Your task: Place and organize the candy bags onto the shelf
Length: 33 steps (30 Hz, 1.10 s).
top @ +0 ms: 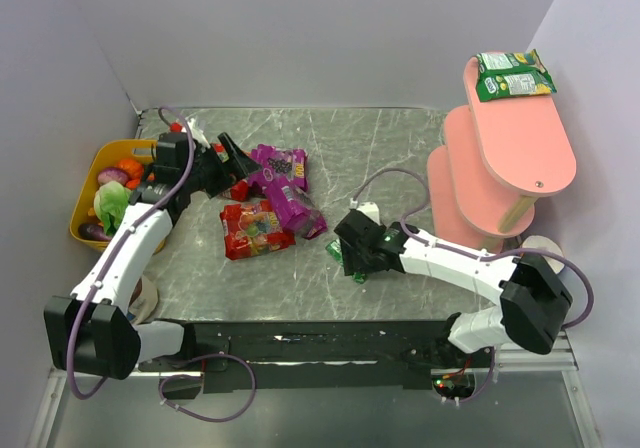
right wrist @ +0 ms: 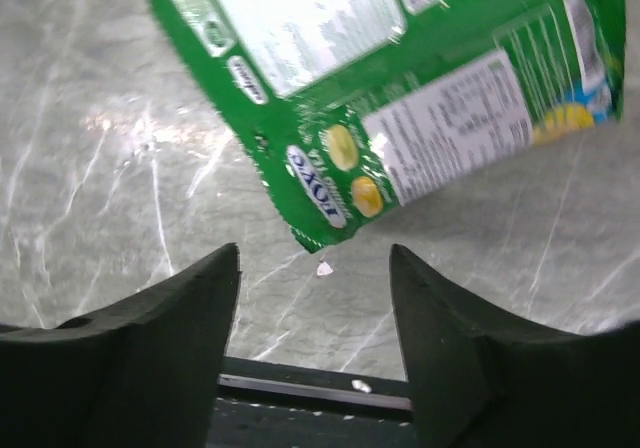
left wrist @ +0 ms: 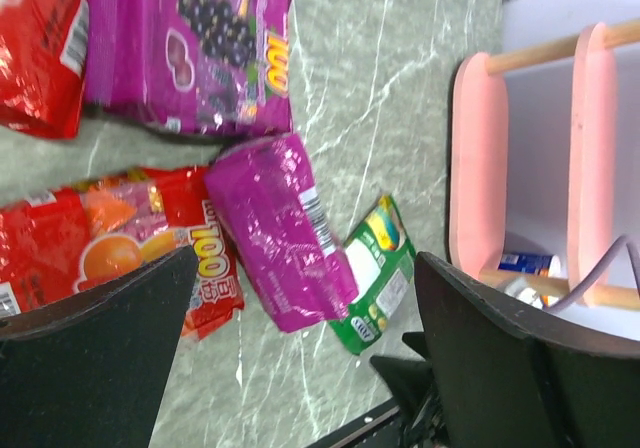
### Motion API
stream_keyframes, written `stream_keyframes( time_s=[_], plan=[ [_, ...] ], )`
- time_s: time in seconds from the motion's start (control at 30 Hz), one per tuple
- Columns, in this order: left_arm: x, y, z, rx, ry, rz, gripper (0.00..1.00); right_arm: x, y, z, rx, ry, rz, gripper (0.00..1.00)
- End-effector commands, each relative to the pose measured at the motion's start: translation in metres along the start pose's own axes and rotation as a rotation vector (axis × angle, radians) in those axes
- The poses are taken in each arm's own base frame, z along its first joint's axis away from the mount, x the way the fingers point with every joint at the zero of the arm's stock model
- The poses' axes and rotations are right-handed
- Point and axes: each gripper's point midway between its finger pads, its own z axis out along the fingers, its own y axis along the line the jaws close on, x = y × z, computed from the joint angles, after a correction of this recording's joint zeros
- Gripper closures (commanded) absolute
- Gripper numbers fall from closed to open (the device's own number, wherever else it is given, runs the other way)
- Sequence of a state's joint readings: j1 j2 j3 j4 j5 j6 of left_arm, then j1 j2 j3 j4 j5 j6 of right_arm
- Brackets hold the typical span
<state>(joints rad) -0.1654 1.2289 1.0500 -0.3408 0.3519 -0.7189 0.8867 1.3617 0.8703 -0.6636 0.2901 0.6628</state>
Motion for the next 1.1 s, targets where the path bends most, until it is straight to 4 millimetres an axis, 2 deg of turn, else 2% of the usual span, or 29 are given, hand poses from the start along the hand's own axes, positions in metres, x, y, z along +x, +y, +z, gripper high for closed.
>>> stream_keyframes(
  time_s=[0.0, 0.03, 0.1, 0.13, 0.2, 0.23, 0.33, 0.5, 0.57, 0.67, 0.8, 0.93, 1.07],
  plan=[
    [-0.02, -0.014, -0.008, -0.002, -0.051, 0.031, 0.04, -0.031, 0.015, -0.003, -0.029, -0.094, -0.188, 0.26],
    [-0.024, -0.015, -0.01, 0.001, -0.07, 0.035, 0.04, -0.036, 0.016, -0.001, -0.018, -0.099, -0.218, 0.23],
    [-0.027, -0.019, -0.011, 0.014, -0.087, 0.035, 0.04, -0.036, 0.01, 0.012, 0.048, -0.07, -0.335, 0.22],
    [-0.026, -0.024, -0.012, 0.04, -0.077, 0.045, 0.04, -0.044, 0.012, 0.013, 0.06, -0.074, -0.372, 0.22],
    [-0.03, -0.032, -0.014, 0.069, -0.079, 0.065, 0.04, -0.048, 0.008, 0.02, 0.108, -0.054, -0.471, 0.21],
    [-0.029, -0.031, -0.013, 0.064, -0.07, 0.072, 0.04, -0.055, 0.009, 0.02, 0.117, -0.074, -0.492, 0.21],
    [-0.029, -0.04, -0.013, 0.103, -0.044, 0.105, 0.04, -0.06, 0.018, 0.025, 0.076, -0.105, -0.559, 0.2],
    [-0.028, -0.044, -0.015, 0.129, -0.039, 0.103, 0.04, -0.051, 0.017, 0.046, 0.107, -0.065, -0.651, 0.2],
    [-0.029, -0.044, -0.016, 0.126, -0.052, 0.098, 0.04, -0.043, 0.025, 0.051, 0.083, -0.062, -0.697, 0.2],
    [-0.031, -0.048, -0.017, 0.133, -0.051, 0.09, 0.04, -0.037, 0.021, 0.054, 0.127, -0.043, -0.728, 0.21],
    [-0.032, -0.042, -0.01, 0.117, -0.059, 0.089, 0.04, -0.033, 0.023, 0.059, 0.131, -0.01, -0.746, 0.22],
    [-0.031, -0.039, -0.003, 0.112, -0.045, 0.093, 0.04, -0.023, 0.013, 0.068, 0.186, 0.057, -0.777, 0.24],
    [-0.038, -0.037, -0.001, 0.1, -0.069, 0.112, 0.04, -0.021, 0.009, 0.078, 0.229, 0.077, -0.803, 0.3]
  ],
)
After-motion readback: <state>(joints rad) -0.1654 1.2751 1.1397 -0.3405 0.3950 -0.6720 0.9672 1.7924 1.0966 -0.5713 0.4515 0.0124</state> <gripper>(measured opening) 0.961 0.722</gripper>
